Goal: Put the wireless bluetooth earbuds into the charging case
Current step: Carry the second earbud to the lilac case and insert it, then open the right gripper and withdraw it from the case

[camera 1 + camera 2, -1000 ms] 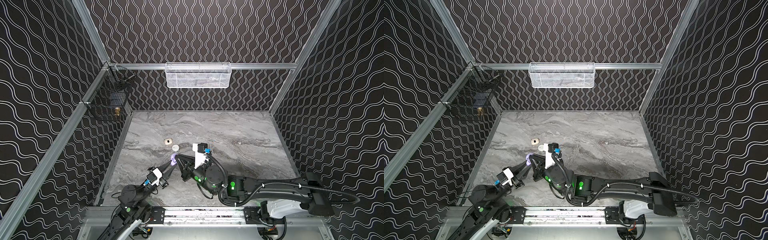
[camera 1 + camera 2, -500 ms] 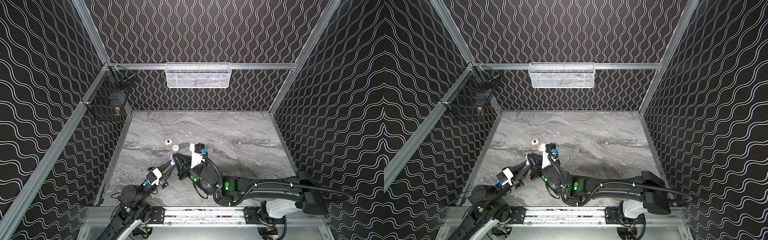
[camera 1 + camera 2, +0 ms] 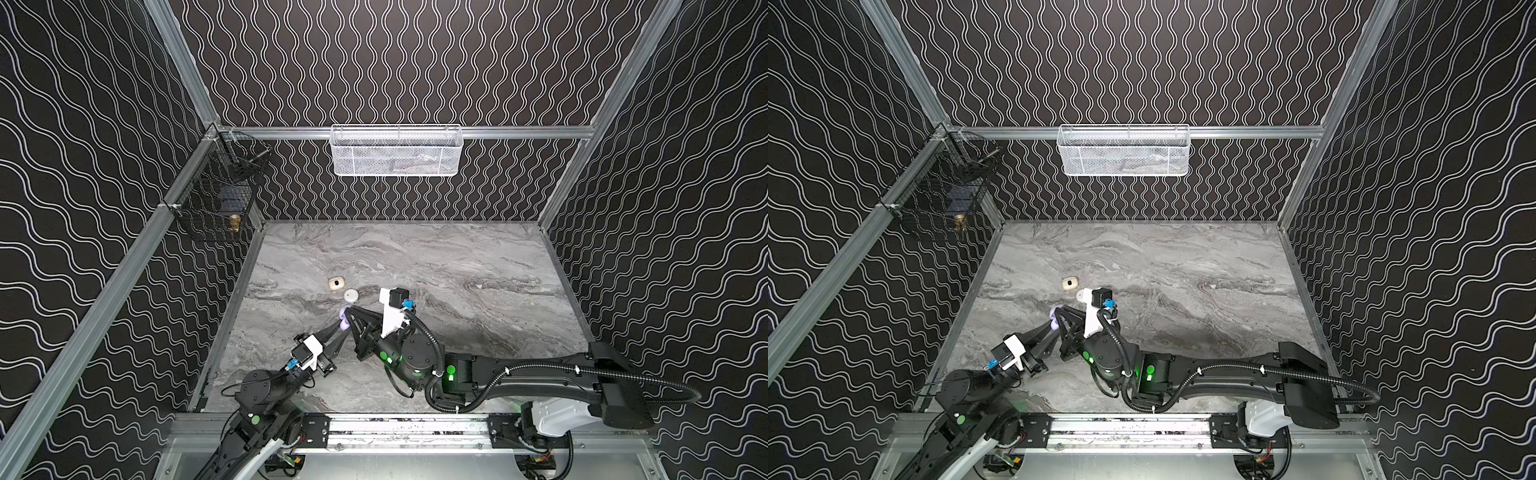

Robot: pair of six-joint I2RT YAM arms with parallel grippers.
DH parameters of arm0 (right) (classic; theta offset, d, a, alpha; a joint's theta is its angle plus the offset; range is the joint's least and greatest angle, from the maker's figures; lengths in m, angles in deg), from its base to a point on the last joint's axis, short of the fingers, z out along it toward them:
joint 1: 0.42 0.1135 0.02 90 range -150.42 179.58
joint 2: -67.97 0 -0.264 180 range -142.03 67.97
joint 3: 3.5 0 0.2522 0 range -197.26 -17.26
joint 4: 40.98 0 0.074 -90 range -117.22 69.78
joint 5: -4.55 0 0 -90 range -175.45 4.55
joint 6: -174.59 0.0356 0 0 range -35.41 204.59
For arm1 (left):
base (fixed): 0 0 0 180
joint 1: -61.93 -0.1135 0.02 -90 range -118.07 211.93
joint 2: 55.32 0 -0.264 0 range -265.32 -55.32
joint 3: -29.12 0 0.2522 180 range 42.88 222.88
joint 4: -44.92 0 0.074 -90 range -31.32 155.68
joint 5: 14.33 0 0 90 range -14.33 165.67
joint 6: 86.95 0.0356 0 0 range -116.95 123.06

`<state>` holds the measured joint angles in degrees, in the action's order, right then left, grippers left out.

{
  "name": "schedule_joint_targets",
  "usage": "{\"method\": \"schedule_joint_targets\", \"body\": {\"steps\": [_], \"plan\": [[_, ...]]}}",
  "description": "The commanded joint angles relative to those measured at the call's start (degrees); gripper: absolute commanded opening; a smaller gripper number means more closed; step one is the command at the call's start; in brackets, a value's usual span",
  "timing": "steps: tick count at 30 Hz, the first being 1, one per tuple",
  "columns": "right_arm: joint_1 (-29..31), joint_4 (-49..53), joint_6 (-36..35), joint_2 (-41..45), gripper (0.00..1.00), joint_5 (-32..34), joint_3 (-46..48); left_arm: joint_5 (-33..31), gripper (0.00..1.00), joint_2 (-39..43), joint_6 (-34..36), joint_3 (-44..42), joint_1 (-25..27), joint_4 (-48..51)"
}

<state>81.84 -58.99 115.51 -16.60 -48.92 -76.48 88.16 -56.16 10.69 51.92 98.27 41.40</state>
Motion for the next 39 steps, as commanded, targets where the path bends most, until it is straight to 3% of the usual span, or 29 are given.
{"method": "schedule_joint_targets", "body": {"steps": [1,11,25,39], "plan": [[0.09,-0.84,1.22,-0.26,0.12,-3.02,0.33,1.13,0.00,0.05,0.28,0.44,-0.10,-3.11],[0.98,-2.63,-0.39,0.16,0.16,-5.42,1.65,1.21,0.00,0.08,0.28,0.45,-0.06,-3.24],[1.81,-3.68,-2.78,1.53,0.42,-5.30,4.07,1.66,0.00,0.04,0.18,0.59,-0.06,-3.27],[1.98,2.67,-6.64,11.48,0.44,-3.47,5.96,1.83,0.00,0.05,0.19,0.63,-0.06,-3.22]]}}
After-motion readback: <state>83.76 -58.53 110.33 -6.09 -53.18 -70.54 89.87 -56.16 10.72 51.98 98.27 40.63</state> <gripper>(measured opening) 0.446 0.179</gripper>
